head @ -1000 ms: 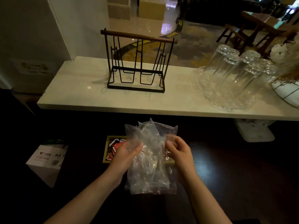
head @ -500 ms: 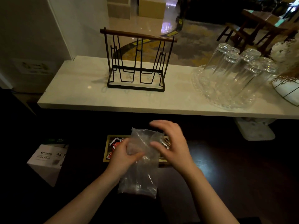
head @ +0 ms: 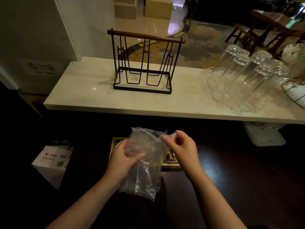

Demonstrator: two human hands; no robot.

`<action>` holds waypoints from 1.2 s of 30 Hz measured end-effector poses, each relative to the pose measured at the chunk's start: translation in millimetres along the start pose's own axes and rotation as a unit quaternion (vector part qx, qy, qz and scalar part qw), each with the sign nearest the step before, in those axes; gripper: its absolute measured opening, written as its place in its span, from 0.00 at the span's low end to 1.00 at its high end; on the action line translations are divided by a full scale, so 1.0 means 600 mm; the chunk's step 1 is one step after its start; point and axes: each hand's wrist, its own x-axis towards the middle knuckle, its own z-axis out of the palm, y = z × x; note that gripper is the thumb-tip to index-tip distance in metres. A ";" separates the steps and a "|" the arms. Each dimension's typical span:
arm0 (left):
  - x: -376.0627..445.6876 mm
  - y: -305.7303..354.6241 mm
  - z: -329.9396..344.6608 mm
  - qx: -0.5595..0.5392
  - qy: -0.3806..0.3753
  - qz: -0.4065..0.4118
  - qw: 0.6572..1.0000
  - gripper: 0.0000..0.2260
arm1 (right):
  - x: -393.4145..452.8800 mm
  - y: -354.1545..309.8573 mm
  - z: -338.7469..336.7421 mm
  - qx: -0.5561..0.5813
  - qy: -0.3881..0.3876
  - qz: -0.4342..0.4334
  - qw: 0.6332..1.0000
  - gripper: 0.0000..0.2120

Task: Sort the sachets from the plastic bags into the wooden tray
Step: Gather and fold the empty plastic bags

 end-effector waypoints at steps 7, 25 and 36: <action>-0.012 0.005 0.007 -0.098 -0.055 -0.034 0.993 0.29 | -0.028 0.016 0.032 0.299 -0.115 0.187 0.929 0.24; 0.008 0.010 0.016 -0.102 0.088 -0.012 0.991 0.11 | -0.049 0.029 -0.015 0.372 -0.240 0.135 0.886 0.10; 0.001 0.013 0.024 -0.024 -0.062 0.096 0.993 0.00 | -0.036 0.006 0.054 0.181 -0.159 0.017 0.970 0.12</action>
